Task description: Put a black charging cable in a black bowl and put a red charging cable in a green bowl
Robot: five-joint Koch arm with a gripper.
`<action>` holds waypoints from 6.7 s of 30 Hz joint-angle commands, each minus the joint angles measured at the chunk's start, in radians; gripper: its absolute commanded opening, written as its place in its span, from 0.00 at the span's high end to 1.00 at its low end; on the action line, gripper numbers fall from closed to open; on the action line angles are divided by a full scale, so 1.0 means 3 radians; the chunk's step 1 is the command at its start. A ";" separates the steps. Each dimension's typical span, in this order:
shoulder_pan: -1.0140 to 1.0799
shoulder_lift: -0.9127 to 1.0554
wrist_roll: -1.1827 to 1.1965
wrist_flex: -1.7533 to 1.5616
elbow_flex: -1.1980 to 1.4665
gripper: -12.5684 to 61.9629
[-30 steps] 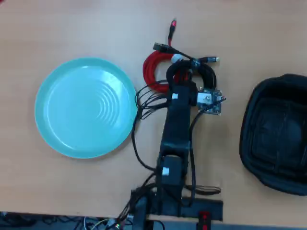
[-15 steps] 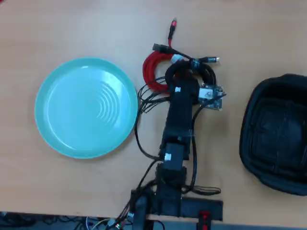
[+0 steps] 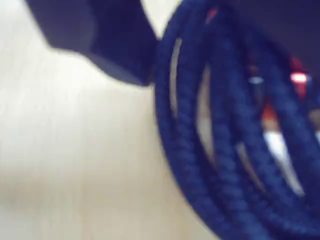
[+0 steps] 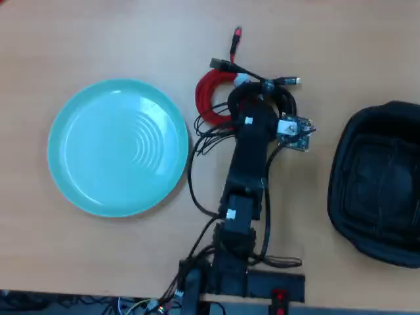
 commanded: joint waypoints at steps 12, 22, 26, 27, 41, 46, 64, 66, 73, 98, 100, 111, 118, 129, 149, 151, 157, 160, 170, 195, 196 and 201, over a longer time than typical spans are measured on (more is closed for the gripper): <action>0.0097 -0.0169 -0.0082 0.0005 -0.0389 0.84; 0.0215 -0.0153 0.0112 0.0363 -0.0665 0.91; 0.0205 -0.0138 0.0261 0.0542 -0.0782 0.91; 0.0189 -0.0138 0.0322 0.0537 -0.0793 0.91; 0.0077 0.0823 0.0337 0.0552 -0.0731 0.91; 0.0092 0.1299 0.0358 0.0378 -0.0660 0.91; 0.0578 0.2480 0.0179 -0.2086 0.0859 0.91; 0.0660 0.2521 0.0041 -0.2449 0.1058 0.91; 0.0905 0.2531 -0.0522 -0.2664 0.0931 0.91; 0.2219 0.1953 -0.0961 -0.2096 -0.0864 0.91; 0.2332 0.1733 -0.0956 -0.2010 -0.1110 0.91; 0.3053 0.1186 -0.0977 -0.0895 -0.2301 0.91; 0.3007 0.1498 -0.0977 -0.0496 -0.2618 0.91; 0.2817 0.2148 -0.1079 -0.0481 -0.2807 0.91; 0.3001 0.2229 -0.1457 -0.0389 -0.2915 0.91; 0.3170 0.2229 -0.1457 -0.0363 -0.2904 0.91; 0.3359 0.2214 -0.1268 -0.0251 -0.2777 0.91; 0.3549 0.2183 -0.1028 -0.0261 -0.2730 0.91; 0.3968 0.1580 -0.0762 -0.0593 -0.2833 0.91; 0.4034 0.1355 -0.0787 -0.0808 -0.3774 0.91; 0.4019 0.1437 -0.0787 -0.0793 -0.3820 0.91; 0.3963 0.1534 -0.0798 -0.0787 -0.3850 0.91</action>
